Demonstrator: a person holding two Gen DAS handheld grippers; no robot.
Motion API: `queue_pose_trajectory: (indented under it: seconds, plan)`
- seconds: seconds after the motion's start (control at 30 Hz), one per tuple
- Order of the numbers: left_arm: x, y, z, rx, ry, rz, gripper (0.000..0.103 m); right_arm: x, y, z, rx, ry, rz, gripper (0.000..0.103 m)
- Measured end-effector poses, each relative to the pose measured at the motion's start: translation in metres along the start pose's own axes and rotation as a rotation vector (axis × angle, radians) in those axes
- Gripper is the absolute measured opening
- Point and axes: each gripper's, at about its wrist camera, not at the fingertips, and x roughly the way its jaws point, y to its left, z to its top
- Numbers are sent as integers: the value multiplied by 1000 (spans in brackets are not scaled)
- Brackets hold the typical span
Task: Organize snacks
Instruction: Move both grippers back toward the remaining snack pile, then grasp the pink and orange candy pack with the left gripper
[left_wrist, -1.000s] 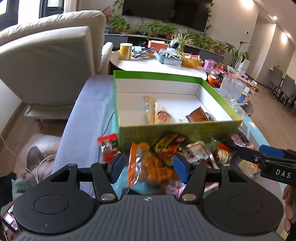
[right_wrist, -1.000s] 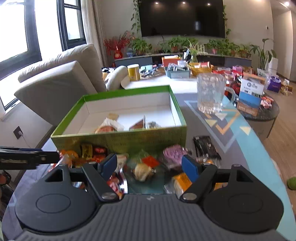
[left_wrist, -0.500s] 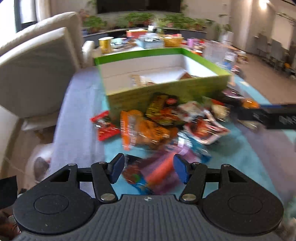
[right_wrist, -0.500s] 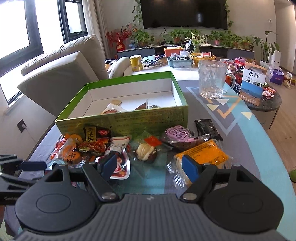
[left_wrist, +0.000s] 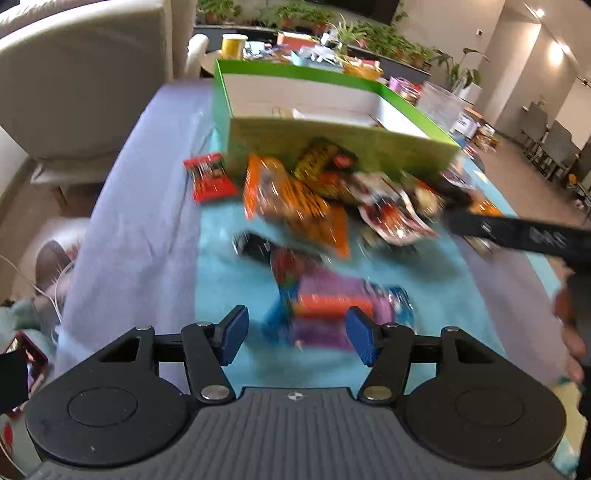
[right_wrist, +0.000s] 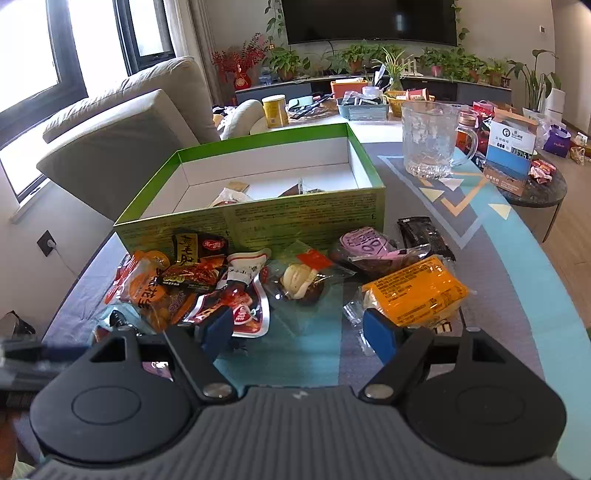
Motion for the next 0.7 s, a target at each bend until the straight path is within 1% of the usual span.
queue_pose_trajectory:
  seconds: [0.1, 0.17, 0.23, 0.3, 0.37, 0.47, 0.5, 0.63, 0.67, 0.7]
  plan:
    - [-13, -5, -5, 56, -23, 0, 56, 0, 1, -2, -7, 14, 2, 59]
    - [-16, -5, -6, 76, -16, -1, 56, -3, 2, -3, -21, 11, 3, 59]
    - [-15, -2, -4, 40, 13, 0, 56, -4, 3, -5, -29, 8, 9, 59]
    - [-11, -3, -2, -2, 47, -18, 56, -2, 3, -5, -24, 22, 12, 59]
    - [-7, -5, -3, -19, 60, -17, 56, -1, 2, -6, -21, 31, 16, 59]
    - [-2, -5, -1, -15, 38, 42, 56, -2, 2, -8, -24, 27, 18, 59]
    - [-2, -4, 2, -16, 35, 47, 55, -2, 1, -9, -21, 31, 18, 59]
    - [-1, 3, 11, 5, -18, -2, 54, 0, -2, -12, -5, 43, 21, 59]
    - [2, 5, 12, 5, -16, -14, 35, 1, -3, -12, -1, 44, 21, 59]
    - [7, 6, 13, -6, 6, -29, 14, 1, -3, -12, 5, 45, 21, 59]
